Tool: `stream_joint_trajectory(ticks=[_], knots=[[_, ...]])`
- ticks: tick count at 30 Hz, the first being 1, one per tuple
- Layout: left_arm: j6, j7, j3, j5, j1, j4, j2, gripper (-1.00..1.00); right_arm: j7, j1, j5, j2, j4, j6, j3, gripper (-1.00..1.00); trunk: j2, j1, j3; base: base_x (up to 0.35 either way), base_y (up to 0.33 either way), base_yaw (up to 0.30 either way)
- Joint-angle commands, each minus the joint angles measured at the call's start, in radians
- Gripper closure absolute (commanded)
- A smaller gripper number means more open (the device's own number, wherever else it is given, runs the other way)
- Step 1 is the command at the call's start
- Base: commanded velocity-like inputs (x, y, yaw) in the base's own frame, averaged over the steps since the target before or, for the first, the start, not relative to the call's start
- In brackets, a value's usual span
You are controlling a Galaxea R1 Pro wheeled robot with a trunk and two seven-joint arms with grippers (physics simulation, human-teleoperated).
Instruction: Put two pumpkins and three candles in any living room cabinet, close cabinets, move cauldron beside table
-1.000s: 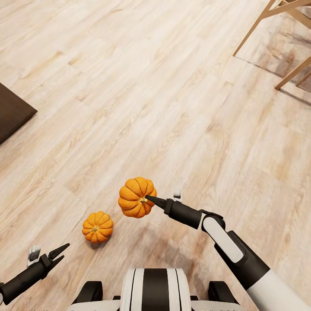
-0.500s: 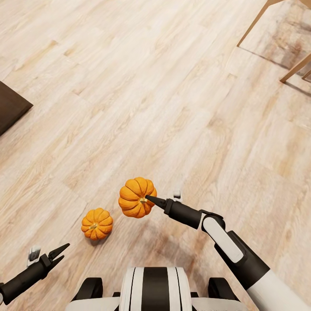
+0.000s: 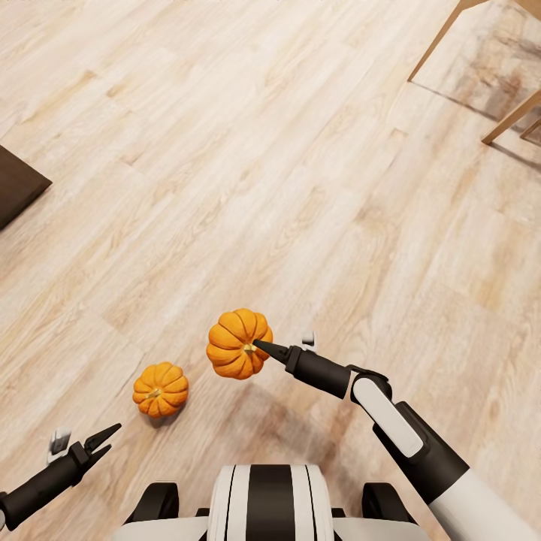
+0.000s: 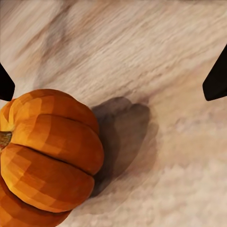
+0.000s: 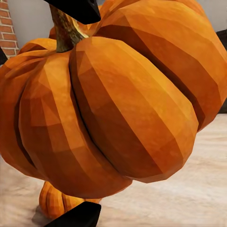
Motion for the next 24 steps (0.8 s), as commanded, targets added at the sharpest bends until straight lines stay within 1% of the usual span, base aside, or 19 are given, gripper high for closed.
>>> stream_joint_trajectory(ticks=[1,6,21,24], knots=[[0.008,0.0,0.0,0.006,0.0,0.0,0.0,-1.0,0.0,-0.001,-0.008,-0.001,0.0,0.004,0.001,1.0,0.0,0.0,0.0,0.082,-0.073,0.0],[0.008,0.002,0.0,0.006,0.0,0.0,0.0,-1.0,0.0,-0.001,-0.008,-0.001,0.002,0.004,0.001,1.0,0.0,0.0,0.0,0.125,-0.093,0.0],[0.008,0.002,0.0,0.005,0.0,0.002,0.0,-1.0,0.0,-0.001,-0.007,0.0,0.003,0.004,0.001,1.0,0.0,0.0,0.0,0.082,-0.007,0.0],[0.008,0.002,0.0,0.005,0.0,0.001,0.0,-1.0,0.0,-0.001,-0.007,0.001,0.003,0.004,0.001,1.0,0.0,0.0,0.0,0.074,-0.171,0.0]])
